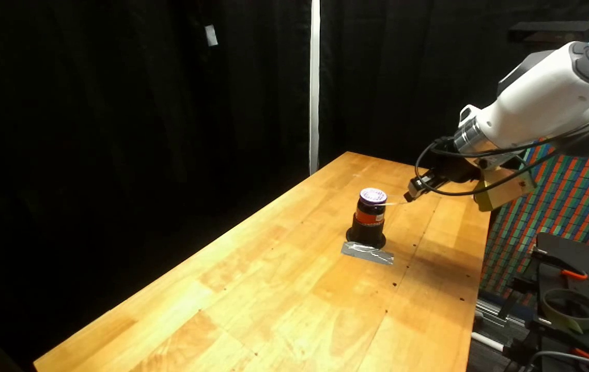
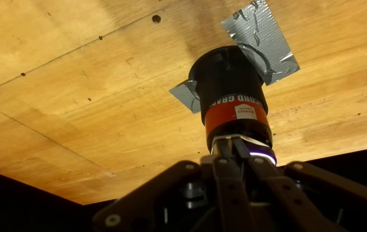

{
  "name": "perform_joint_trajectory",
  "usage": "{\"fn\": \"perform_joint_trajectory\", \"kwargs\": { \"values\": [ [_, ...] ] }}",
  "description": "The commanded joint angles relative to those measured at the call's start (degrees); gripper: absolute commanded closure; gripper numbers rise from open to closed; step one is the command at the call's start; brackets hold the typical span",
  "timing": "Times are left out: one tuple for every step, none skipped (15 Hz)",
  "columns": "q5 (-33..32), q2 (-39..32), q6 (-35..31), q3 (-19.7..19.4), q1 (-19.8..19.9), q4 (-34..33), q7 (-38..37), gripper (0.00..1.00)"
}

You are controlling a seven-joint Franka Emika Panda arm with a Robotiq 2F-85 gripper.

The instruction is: Put the rubber band on the jar.

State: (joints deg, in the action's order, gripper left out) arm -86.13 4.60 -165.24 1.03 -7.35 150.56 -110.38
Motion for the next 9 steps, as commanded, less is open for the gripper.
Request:
{"fn": "perform_joint_trajectory", "kwargs": {
  "values": [
    [-4.28, 2.32, -0.79, 0.09, 0.05, 0.91, -7.10, 0.90],
    [-5.15, 2.50, -0.79, 0.08, 0.04, 0.88, -8.66, 0.90],
    [-6.48, 2.86, -0.58, 0.15, -0.02, 0.82, -10.80, 0.90],
    [-7.79, 3.21, -0.56, 0.21, -0.09, 0.78, -12.95, 0.90],
    [-9.34, 3.65, -0.39, 0.29, -0.19, 0.73, -15.22, 0.90],
    [-11.06, 4.36, -0.31, 0.39, -0.33, 0.77, -17.74, 0.90],
    [-12.76, 4.91, -0.14, 0.54, -0.50, 0.78, -20.07, 0.90],
    [-14.57, 5.56, 0.18, 0.73, -0.70, 0.78, -22.48, 0.90],
    [-15.94, 5.94, 0.06, 0.81, -0.78, 0.82, -24.03, 0.90]
  ]
}}
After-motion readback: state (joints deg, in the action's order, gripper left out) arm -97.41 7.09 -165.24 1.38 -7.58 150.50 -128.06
